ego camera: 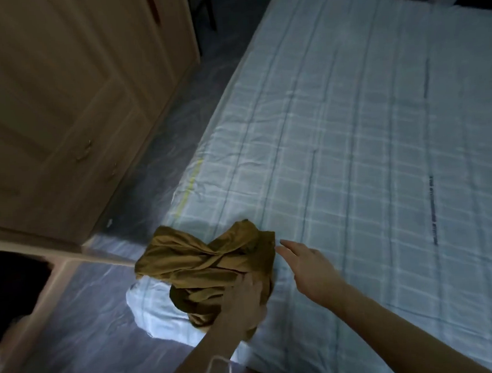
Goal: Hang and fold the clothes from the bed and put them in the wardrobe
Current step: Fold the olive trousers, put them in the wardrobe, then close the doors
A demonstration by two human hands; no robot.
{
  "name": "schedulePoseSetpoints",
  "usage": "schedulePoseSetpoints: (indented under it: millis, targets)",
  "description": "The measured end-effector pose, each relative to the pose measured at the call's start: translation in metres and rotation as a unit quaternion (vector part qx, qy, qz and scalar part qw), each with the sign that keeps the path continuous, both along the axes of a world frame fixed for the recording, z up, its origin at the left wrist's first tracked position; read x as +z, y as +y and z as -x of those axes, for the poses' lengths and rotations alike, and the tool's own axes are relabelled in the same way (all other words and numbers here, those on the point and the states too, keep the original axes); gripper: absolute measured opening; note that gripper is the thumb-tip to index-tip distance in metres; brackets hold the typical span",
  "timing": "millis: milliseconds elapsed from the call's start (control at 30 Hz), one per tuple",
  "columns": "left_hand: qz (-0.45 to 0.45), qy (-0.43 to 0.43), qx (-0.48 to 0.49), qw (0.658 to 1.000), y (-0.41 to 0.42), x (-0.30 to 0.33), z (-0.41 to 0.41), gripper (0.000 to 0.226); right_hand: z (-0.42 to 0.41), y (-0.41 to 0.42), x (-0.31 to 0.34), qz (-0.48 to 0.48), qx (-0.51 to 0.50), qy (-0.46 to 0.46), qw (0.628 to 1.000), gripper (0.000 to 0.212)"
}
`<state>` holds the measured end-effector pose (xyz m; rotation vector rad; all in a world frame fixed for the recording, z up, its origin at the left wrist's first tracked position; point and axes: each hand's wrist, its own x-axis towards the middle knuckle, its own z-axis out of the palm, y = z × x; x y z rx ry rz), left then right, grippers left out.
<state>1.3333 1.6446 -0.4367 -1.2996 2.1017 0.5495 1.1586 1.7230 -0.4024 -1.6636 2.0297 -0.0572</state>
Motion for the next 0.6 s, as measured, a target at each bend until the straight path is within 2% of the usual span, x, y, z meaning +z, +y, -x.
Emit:
schedulePoseSetpoints:
  millis: [33, 67, 100, 133, 200, 300, 333, 400, 500, 600]
  targets:
    - [-0.048, -0.028, 0.026, 0.998, 0.007, -0.005, -0.001, 0.051, 0.003, -0.004, -0.014, 0.004, 0.013, -0.006, 1.0, 0.078]
    - [0.011, -0.002, -0.017, 1.0, 0.021, -0.04, 0.0, 0.055, 0.006, -0.008, -0.028, 0.007, 0.027, -0.013, 1.0, 0.078]
    - [-0.041, 0.012, -0.032, 0.999, 0.034, -0.054, -0.003, 0.063, 0.007, -0.013, -0.041, 0.009, 0.042, -0.015, 0.999, 0.077]
    - [-0.073, 0.004, -0.019, 0.997, 0.042, -0.062, -0.007, 0.073, 0.008, -0.018, -0.054, 0.011, 0.056, -0.013, 0.998, 0.078]
    - [-0.061, -0.034, 0.03, 0.997, 0.058, -0.083, -0.017, 0.086, 0.008, -0.025, -0.082, 0.007, 0.081, -0.008, 0.997, 0.083]
    - [-0.025, -0.063, 0.022, 0.997, 0.068, -0.097, -0.017, 0.079, 0.005, -0.028, -0.119, -0.017, 0.116, 0.015, 0.993, 0.084]
    - [-0.004, -0.06, 0.016, 0.998, 0.068, -0.103, -0.016, 0.076, 0.004, -0.029, -0.13, -0.022, 0.125, 0.032, 0.991, 0.079]
    - [0.007, -0.039, 0.014, 0.999, 0.064, -0.109, -0.015, 0.074, 0.002, -0.036, -0.143, -0.027, 0.12, 0.068, 0.99, 0.054]
    - [-0.009, -0.023, 0.012, 1.0, 0.067, -0.097, -0.019, 0.074, 0.003, -0.052, -0.133, -0.024, 0.155, 0.09, 0.984, 0.022]
    - [-0.038, -0.023, -0.005, 0.999, 0.076, -0.066, -0.019, 0.067, 0.023, -0.054, -0.107, -0.033, 0.212, 0.103, 0.971, 0.03]
